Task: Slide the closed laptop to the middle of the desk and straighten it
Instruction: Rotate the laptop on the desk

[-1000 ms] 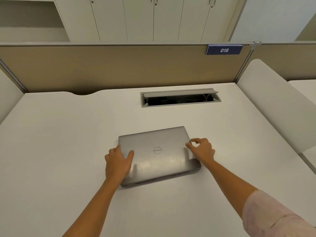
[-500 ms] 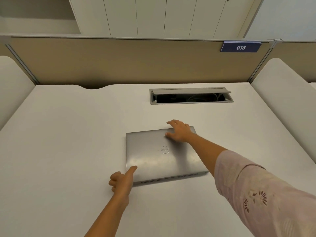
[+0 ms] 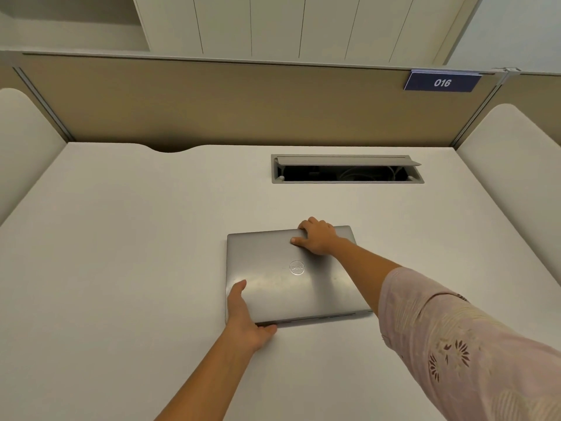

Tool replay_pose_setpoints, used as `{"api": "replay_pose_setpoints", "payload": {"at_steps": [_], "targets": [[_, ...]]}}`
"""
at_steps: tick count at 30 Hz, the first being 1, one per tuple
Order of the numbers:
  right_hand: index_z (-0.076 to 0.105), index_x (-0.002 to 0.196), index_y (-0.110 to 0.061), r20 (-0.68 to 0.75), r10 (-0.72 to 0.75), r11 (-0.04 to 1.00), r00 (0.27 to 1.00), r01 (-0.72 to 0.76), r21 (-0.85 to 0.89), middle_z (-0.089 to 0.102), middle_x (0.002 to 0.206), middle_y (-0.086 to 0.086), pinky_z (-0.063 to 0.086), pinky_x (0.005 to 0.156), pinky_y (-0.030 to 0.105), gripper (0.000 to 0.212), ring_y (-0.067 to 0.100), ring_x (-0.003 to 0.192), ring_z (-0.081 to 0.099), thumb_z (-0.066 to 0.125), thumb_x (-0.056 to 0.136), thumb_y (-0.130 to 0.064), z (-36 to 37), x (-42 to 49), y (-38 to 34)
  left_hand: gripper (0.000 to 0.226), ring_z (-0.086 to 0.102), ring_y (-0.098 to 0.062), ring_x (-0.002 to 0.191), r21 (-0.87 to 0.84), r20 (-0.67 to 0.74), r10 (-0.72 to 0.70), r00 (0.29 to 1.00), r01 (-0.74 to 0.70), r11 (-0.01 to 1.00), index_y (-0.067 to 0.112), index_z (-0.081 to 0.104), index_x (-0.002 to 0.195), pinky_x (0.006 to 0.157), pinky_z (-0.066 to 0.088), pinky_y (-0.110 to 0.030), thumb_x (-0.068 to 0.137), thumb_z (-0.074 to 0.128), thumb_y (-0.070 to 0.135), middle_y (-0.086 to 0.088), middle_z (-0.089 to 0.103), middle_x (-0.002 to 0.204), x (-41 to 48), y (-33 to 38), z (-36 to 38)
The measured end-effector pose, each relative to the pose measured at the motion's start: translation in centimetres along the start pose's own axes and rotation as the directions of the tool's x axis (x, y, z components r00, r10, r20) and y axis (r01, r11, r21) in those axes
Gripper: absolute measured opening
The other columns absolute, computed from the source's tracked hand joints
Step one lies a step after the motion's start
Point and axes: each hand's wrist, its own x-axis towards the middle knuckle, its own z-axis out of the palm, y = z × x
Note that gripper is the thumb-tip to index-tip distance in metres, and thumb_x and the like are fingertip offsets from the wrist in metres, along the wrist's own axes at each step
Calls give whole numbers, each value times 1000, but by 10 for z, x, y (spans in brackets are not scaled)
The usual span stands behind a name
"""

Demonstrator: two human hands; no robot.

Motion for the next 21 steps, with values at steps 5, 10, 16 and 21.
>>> {"api": "replay_pose_setpoints", "payload": {"at_steps": [5,10,16,21], "targets": [[45,134,-9,-1,107,993,994,-106,58,46,138,14,37,105,44,65,37,126,43,50,92,-59,0,-7,8,82,60,-30,85,-17,-117,156,981,-159,987,17,40,134,67,50,-38,67,70,51,-9,58,113,1,9,13],[45,132,-8,7,189,973,982,-188,134,45,137,13,42,102,47,65,35,125,46,51,92,-58,6,-29,25,92,60,-28,114,48,-99,290,952,-286,957,19,32,144,99,48,-49,66,65,56,-7,49,142,15,47,26],[55,118,-5,-85,399,881,913,-356,311,59,121,12,48,84,38,59,34,109,59,56,88,-56,28,-63,29,90,41,-31,136,289,133,367,921,-390,874,19,51,134,110,35,-47,57,54,66,-8,43,150,39,79,51],[59,112,-4,-59,483,819,874,-427,384,68,111,12,46,76,33,58,34,104,63,58,85,-56,39,-87,30,107,29,-32,144,471,214,356,910,-415,778,25,35,148,117,21,-54,53,50,74,-7,32,157,46,85,78]]}}
